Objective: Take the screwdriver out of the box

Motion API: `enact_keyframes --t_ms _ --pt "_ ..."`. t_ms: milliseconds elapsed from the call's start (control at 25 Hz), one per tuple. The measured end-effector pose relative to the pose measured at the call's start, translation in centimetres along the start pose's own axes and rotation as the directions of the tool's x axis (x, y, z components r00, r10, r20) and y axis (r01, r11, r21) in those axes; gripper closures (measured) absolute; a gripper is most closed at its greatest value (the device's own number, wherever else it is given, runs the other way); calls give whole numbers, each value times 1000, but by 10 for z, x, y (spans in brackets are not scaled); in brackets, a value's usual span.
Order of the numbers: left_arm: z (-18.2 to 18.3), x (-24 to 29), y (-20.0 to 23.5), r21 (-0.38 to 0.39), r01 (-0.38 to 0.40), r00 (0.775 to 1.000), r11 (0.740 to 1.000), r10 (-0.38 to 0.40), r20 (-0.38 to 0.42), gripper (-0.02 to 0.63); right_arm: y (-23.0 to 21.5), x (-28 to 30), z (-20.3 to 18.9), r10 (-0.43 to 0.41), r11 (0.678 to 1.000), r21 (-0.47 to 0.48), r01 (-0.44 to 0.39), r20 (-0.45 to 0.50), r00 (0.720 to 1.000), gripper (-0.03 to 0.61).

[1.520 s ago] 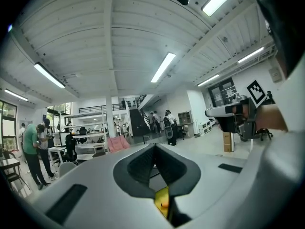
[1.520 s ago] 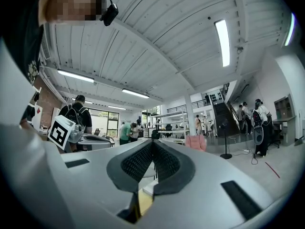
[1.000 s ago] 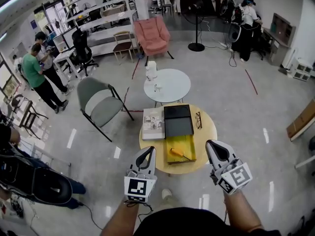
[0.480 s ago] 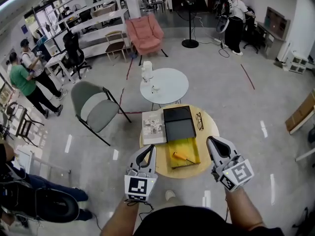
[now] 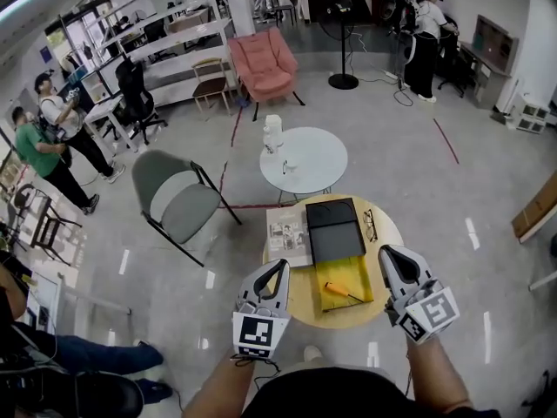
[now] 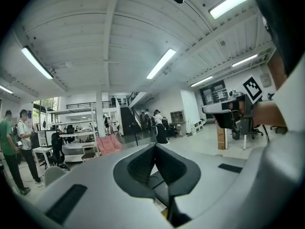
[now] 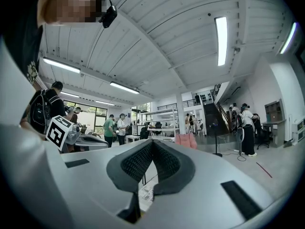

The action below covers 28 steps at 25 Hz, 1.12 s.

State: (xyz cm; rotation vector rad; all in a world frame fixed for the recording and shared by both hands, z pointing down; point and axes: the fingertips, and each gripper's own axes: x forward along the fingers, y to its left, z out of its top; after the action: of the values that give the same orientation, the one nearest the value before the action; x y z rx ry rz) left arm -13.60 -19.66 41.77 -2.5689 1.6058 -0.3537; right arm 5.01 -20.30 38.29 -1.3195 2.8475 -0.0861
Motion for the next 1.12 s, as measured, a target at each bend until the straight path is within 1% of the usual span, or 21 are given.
enact_keyframes --t_ms 200,320,360,560,680,840,960,1040,1120 --pt "-4 3 15 14 15 1000 1000 -15 15 600 15 21 -1 11 1000 -10 -11 20 1000 563" --pt "-9 3 20 -15 9 1000 1000 -9 12 600 24 26 -5 24 999 -27 -24 5 1000 563" --pt "-10 4 20 -24 13 1000 1000 -12 13 600 24 25 -5 21 999 -34 -21 -1 1000 563" --pt "-12 10 15 -21 52 999 998 -51 17 600 15 17 -1 -22 999 -43 21 -12 1000 563" --pt "-12 14 11 -22 62 998 998 -61 12 600 10 13 -5 -31 999 -42 30 -33 999 563" --pt "-16 24 13 -23 55 998 998 -55 11 600 6 23 -20 0 999 -42 -3 -85 996 563" --pt "-21 35 17 -39 32 999 999 -32 -3 600 3 36 -38 38 996 -70 -51 -169 985 559" --pt "-23 44 18 -43 19 1000 999 -19 -8 600 2 40 -49 57 994 -82 -76 -218 974 529" --pt "-22 52 15 -50 20 1000 999 -20 -10 600 1 41 -57 79 992 -74 -100 -242 967 518"
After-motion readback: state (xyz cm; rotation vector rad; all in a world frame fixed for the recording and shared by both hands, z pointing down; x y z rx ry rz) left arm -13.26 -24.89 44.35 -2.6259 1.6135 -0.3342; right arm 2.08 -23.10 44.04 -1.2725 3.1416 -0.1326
